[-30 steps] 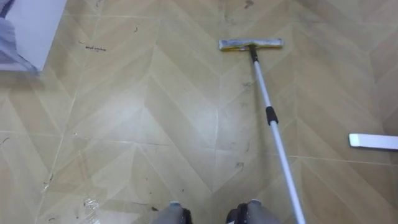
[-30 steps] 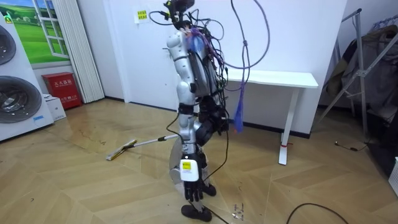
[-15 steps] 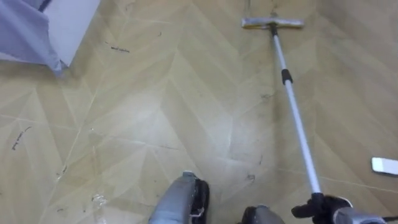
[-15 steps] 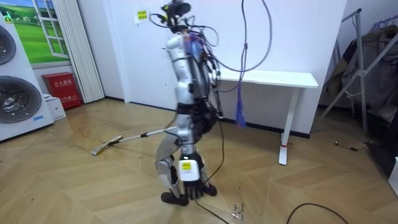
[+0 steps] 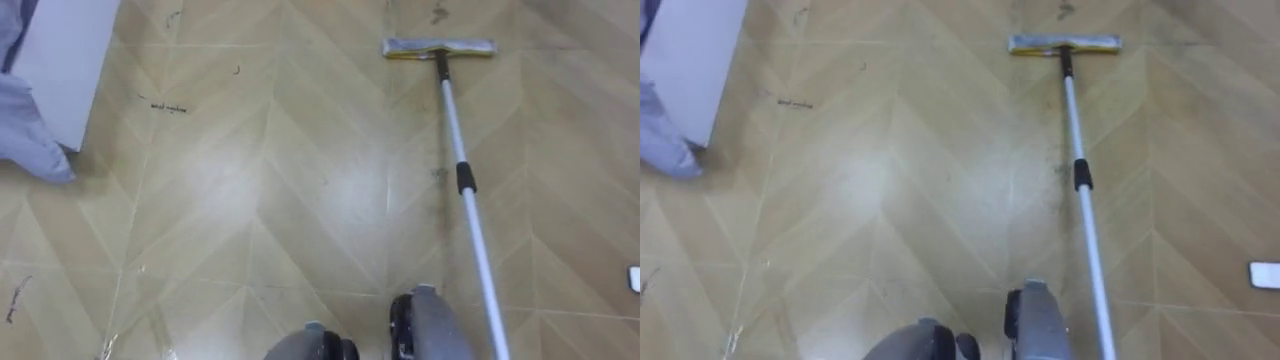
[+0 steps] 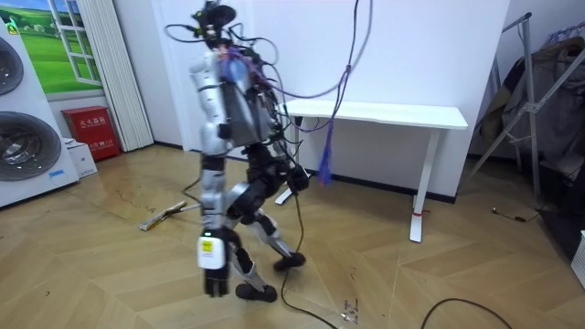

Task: Mop floor

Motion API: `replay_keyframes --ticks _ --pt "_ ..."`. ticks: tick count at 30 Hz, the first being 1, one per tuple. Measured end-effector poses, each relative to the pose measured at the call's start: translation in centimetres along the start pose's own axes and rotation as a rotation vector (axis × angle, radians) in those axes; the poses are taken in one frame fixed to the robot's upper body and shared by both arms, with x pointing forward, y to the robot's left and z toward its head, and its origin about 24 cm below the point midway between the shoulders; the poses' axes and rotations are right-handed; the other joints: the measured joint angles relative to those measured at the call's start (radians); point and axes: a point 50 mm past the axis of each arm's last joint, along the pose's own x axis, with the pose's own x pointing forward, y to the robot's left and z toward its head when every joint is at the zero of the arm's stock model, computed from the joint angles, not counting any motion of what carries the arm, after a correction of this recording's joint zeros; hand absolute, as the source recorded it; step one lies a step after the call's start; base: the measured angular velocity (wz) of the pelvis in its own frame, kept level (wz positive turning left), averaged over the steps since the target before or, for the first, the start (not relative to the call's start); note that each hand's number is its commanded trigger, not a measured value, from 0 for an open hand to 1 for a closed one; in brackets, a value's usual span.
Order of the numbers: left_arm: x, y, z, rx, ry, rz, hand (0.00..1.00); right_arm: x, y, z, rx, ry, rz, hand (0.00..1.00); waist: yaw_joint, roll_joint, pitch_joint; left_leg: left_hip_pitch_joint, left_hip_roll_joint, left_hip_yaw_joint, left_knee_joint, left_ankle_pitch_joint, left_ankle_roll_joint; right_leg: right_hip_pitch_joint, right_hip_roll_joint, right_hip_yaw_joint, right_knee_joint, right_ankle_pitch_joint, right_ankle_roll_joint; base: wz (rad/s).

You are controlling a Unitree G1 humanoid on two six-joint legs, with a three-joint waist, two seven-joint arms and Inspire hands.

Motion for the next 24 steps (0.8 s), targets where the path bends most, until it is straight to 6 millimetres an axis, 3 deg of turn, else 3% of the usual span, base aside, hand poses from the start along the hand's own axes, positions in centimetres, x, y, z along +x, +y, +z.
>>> replay_keyframes --ticks 2,3,4,5,6,7,8,9,10,11,12,13,14,15,16,17,18,19,20,21,22,24 --pt "0.0 0.4 -0.1 -0.013 0.013 0.021 0.0 -0.7 -0.9 2.9 -0.003 -0.044 -0.028 1.0 0.027 -0.023 0.0034 -0.048 0.035 0.032 0.187 0.062 -0.101 0.02 0.005 0.007 0.054 -0.034 -0.008 -0.21" --pt "0.0 0.7 -0.2 -0.045 0.017 0.035 0.0 -1.5 -1.6 5.7 0.001 -0.108 -0.046 1.0 0.053 -0.048 0.0004 -0.107 0.061 0.055 0.327 0.182 -0.151 0.021 0.005 0.019 0.092 -0.057 -0.028 -0.48" --pt "0.0 0.8 0.0 -0.074 0.011 0.041 0.0 -2.7 -2.3 8.8 0.006 -0.191 -0.06 1.0 0.071 -0.075 0.0072 -0.168 0.079 0.064 0.432 0.339 -0.155 0.031 0.008 0.031 0.113 -0.079 -0.032 -0.41" --pt "0.0 0.8 0.2 -0.084 0.003 0.04 0.0 -3.3 -2.7 10.1 0.004 -0.229 -0.069 1.0 0.078 -0.081 0.0106 -0.194 0.088 0.063 0.471 0.411 -0.155 0.042 0.01 0.032 0.117 -0.09 -0.034 -0.2" --pt "-0.1 0.8 0.4 -0.091 -0.012 0.035 0.0 -4.4 -3.4 12.2 0.004 -0.292 -0.079 1.0 0.091 -0.086 0.0133 -0.235 0.109 0.051 0.536 0.459 -0.159 0.064 0.022 0.031 0.123 -0.107 -0.029 -0.12" --pt "-0.1 1.0 0.5 -0.096 -0.029 0.035 0.0 -5.3 -3.8 13.9 0.008 -0.361 -0.078 1.0 0.114 -0.093 0.0169 -0.28 0.139 0.035 0.556 0.435 -0.145 0.08 0.036 0.03 0.127 -0.131 -0.031 -0.11" --pt "-0.2 1.1 0.5 -0.092 -0.037 0.036 0.0 -5.7 -3.8 14.6 0.012 -0.394 -0.074 1.0 0.124 -0.099 0.0206 -0.3 0.149 0.022 0.538 0.411 -0.139 0.091 0.04 0.029 0.127 -0.141 -0.03 -0.07" --pt "-0.1 1.1 0.4 -0.091 -0.035 0.037 0.0 -6.1 -3.6 15.3 0.023 -0.435 -0.056 1.0 0.135 -0.11 0.0269 -0.322 0.158 -0.002 0.456 0.352 -0.139 0.118 0.039 0.03 0.124 -0.16 -0.021 0.13" --pt "-0.1 0.9 0.2 -0.088 -0.028 0.029 0.0 -5.9 -3.6 15.1 0.029 -0.435 -0.04 1.0 0.136 -0.106 0.0253 -0.324 0.158 -0.025 0.304 0.296 -0.144 0.155 0.038 0.029 0.107 -0.18 -0.004 0.2" --pt "-0.2 0.9 0.1 -0.087 -0.029 0.025 0.0 -5.7 -3.5 14.8 0.037 -0.426 -0.031 1.0 0.137 -0.105 0.0248 -0.321 0.157 -0.035 0.223 0.274 -0.142 0.173 0.035 0.03 0.096 -0.19 0.004 0.3" --pt "-0.2 0.9 0.2 -0.076 -0.039 0.015 0.0 -5.0 -3.4 13.6 0.065 -0.395 -0.014 1.0 0.136 -0.098 0.022 -0.308 0.152 -0.057 0.051 0.266 -0.138 0.21 0.034 0.034 0.066 -0.205 0.023 0.36" --pt "-0.2 1.0 0.3 -0.058 -0.048 0.016 0.0 -3.9 -3.4 11.6 0.102 -0.345 0.005 1.0 0.122 -0.092 0.0162 -0.296 0.145 -0.048 -0.024 0.258 -0.098 0.241 0.017 0.034 0.05 -0.229 0.046 0.52" --pt "-0.2 1.0 0.5 -0.046 -0.052 0.016 0.0 -3.3 -3.5 10.3 0.112 -0.314 0.009 1.0 0.107 -0.087 0.0123 -0.286 0.127 -0.044 -0.025 0.246 -0.079 0.254 0.002 0.033 0.051 -0.243 0.062 0.88" --pt "-0.2 0.8 1.1 -0.013 -0.069 0.014 0.0 -2.1 -4.0 7.3 0.122 -0.232 -0.006 1.0 0.08 -0.071 0.0096 -0.261 0.091 -0.037 -0.027 0.225 -0.043 0.275 -0.018 0.061 0.069 -0.254 0.072 0.88" --pt "-0.2 0.5 1.5 0.02 -0.086 0.015 0.0 -1.0 -4.4 3.5 0.122 -0.123 -0.032 1.0 0.076 -0.057 -0.0024 -0.226 0.069 -0.013 -0.027 0.199 -0.007 0.279 -0.035 0.088 0.124 -0.231 0.098 0.71" --pt "-0.2 0.4 1.5 0.027 -0.09 0.014 0.0 -0.6 -4.6 1.7 0.121 -0.076 -0.046 1.0 0.072 -0.048 -0.0108 -0.211 0.062 -0.002 -0.027 0.185 0.003 0.279 -0.04 0.094 0.15 -0.212 0.11 0.26" --pt "-0.2 0.2 1.5 0.037 -0.093 0.01 0.0 0.0 -4.8 -1.5 0.109 0.004 -0.068 1.0 0.061 -0.029 -0.022 -0.172 0.043 0.009 -0.035 0.159 0.019 0.274 -0.056 0.106 0.209 -0.157 0.118 0.0" --pt "-0.2 0.0 1.4 0.036 -0.091 0.007 0.0 0.3 -4.7 -3.8 0.103 0.06 -0.074 1.0 0.04 -0.011 -0.0278 -0.137 0.026 0.009 -0.047 0.139 0.03 0.256 -0.063 0.125 0.272 -0.083 0.12 0.0" --pt "-0.2 0.0 1.4 0.035 -0.089 0.007 0.0 0.4 -4.5 -4.8 0.1 0.084 -0.072 1.0 0.03 -0.002 -0.0314 -0.121 0.015 0.001 -0.055 0.132 0.035 0.246 -0.067 0.13 0.301 -0.051 0.119 -0.15" --pt "-0.2 0.0 1.5 0.036 -0.093 0.008 0.0 0.5 -3.8 -6.3 0.094 0.119 -0.062 1.0 0.012 0.004 -0.0328 -0.095 -0.002 -0.02 -0.068 0.124 0.039 0.216 -0.057 0.145 0.338 -0.039 0.116 -0.39" --pt "-0.3 -0.1 1.6 0.037 -0.104 0.007 0.0 0.6 -3.0 -6.8 0.085 0.132 -0.054 1.0 0.008 0.015 -0.0255 -0.075 -0.006 -0.043 -0.079 0.118 0.037 0.175 -0.03 0.149 0.341 -0.053 0.11 -0.54" --pt "-0.3 -0.5 1.7 0.035 -0.11 -0.003 0.0 0.7 -1.9 -6.3 0.062 0.113 -0.043 1.0 -0.008 0.03 -0.0174 -0.049 -0.013 -0.088 -0.107 0.116 0.033 0.113 0.015 0.127 0.272 -0.061 0.109 -0.69"
